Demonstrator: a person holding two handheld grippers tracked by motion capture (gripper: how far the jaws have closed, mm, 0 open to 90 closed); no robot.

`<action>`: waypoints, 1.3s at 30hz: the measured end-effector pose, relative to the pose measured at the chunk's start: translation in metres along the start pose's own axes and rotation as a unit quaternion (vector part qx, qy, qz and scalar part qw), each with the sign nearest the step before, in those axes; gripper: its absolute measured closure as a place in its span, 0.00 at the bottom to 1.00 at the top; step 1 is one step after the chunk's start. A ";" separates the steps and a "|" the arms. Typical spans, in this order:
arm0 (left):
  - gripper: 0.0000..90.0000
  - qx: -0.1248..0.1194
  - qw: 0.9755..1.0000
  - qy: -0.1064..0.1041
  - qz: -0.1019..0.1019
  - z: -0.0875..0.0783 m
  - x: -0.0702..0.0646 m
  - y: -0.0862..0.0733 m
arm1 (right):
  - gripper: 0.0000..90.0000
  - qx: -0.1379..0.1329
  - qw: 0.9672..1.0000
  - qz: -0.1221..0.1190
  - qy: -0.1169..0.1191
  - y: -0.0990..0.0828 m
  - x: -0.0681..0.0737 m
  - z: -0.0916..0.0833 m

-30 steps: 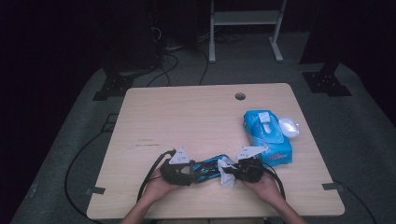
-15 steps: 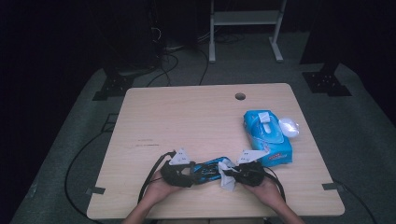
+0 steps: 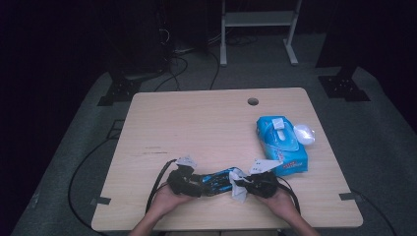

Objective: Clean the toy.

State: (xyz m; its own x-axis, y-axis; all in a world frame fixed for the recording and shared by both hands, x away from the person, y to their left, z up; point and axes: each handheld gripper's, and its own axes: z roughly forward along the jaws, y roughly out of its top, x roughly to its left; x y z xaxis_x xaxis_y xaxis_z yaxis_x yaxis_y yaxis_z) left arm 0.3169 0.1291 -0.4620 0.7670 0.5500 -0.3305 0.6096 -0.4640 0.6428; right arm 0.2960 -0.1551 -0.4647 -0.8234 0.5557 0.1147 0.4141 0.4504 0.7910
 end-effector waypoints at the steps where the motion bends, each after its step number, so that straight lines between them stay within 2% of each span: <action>1: 0.37 0.005 1.000 -0.007 -0.013 0.001 0.001 0.000 | 0.96 0.000 1.000 0.000 0.000 0.000 0.000 0.000; 3: 0.38 0.004 1.000 -0.007 -0.017 0.000 0.001 0.000 | 0.96 0.000 1.000 0.000 -0.002 0.000 0.000 0.000; 5: 0.41 0.001 1.000 0.001 -0.002 -0.001 -0.002 0.001 | 0.96 -0.001 1.000 0.000 -0.003 -0.001 0.001 0.000; 7: 0.41 -0.015 1.000 -0.002 0.006 -0.001 -0.001 -0.002 | 0.96 -0.004 1.000 -0.001 -0.001 -0.001 0.000 -0.001; 9: 0.42 -0.020 1.000 -0.003 0.007 -0.001 -0.001 -0.003 | 0.96 -0.004 1.000 -0.005 -0.005 -0.002 0.001 0.000; 12: 0.42 -0.025 0.999 0.003 0.027 0.000 -0.003 -0.002 | 0.96 -0.004 1.000 -0.009 -0.010 -0.001 0.003 0.001; 15: 0.42 -0.026 0.999 -0.004 0.031 0.001 0.001 -0.001 | 0.96 -0.003 1.000 -0.010 -0.010 0.000 0.002 0.004; 16: 0.42 -0.031 0.999 -0.008 0.027 0.002 0.003 0.000 | 0.96 -0.004 1.000 -0.007 -0.010 0.000 0.001 0.004; 17: 0.46 -0.040 0.999 -0.003 0.030 0.002 0.005 0.000 | 0.96 -0.004 1.000 -0.006 -0.013 0.000 -0.001 0.003; 19: 0.46 -0.039 0.999 -0.007 0.036 0.003 0.007 0.003 | 0.96 -0.003 1.000 -0.006 -0.013 0.000 -0.002 0.003; 21: 0.46 -0.037 0.998 -0.008 0.046 0.005 0.007 0.006 | 0.96 0.001 1.000 -0.003 -0.011 0.001 -0.004 0.002; 23: 0.47 -0.040 0.997 0.002 0.064 0.006 0.003 0.006 | 0.96 0.002 1.000 -0.002 -0.009 0.000 -0.005 0.000; 26: 0.49 -0.046 0.994 0.022 0.097 0.005 -0.006 0.004 | 0.96 0.003 1.000 -0.004 -0.008 -0.002 -0.003 -0.004; 28: 0.49 -0.053 0.991 0.038 0.121 0.004 -0.012 0.000 | 0.96 0.001 1.000 -0.007 -0.006 -0.004 -0.001 -0.006; 32: 0.50 -0.058 0.982 0.072 0.167 0.003 -0.024 -0.005 | 0.96 -0.006 1.000 -0.009 -0.003 -0.008 0.003 -0.009; 35: 0.53 -0.059 0.977 0.087 0.187 0.001 -0.029 -0.008 | 0.96 -0.005 1.000 -0.013 -0.001 -0.010 0.005 -0.011; 38: 0.58 -0.067 0.974 0.093 0.194 -0.001 -0.033 -0.010 | 0.96 -0.005 1.000 -0.015 0.001 -0.012 0.008 -0.013; 39: 0.58 -0.067 0.974 0.093 0.194 -0.001 -0.033 -0.010 | 0.96 -0.004 1.000 -0.014 0.002 -0.012 0.008 -0.013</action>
State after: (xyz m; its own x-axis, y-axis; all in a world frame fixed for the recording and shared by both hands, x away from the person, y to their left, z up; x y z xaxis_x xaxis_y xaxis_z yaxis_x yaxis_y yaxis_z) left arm 0.2855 0.1162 -0.4571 0.8775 0.4730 0.0790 0.2395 -0.5749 0.7824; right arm 0.2792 -0.1650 -0.4655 -0.8361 0.5404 0.0940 0.3870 0.4597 0.7993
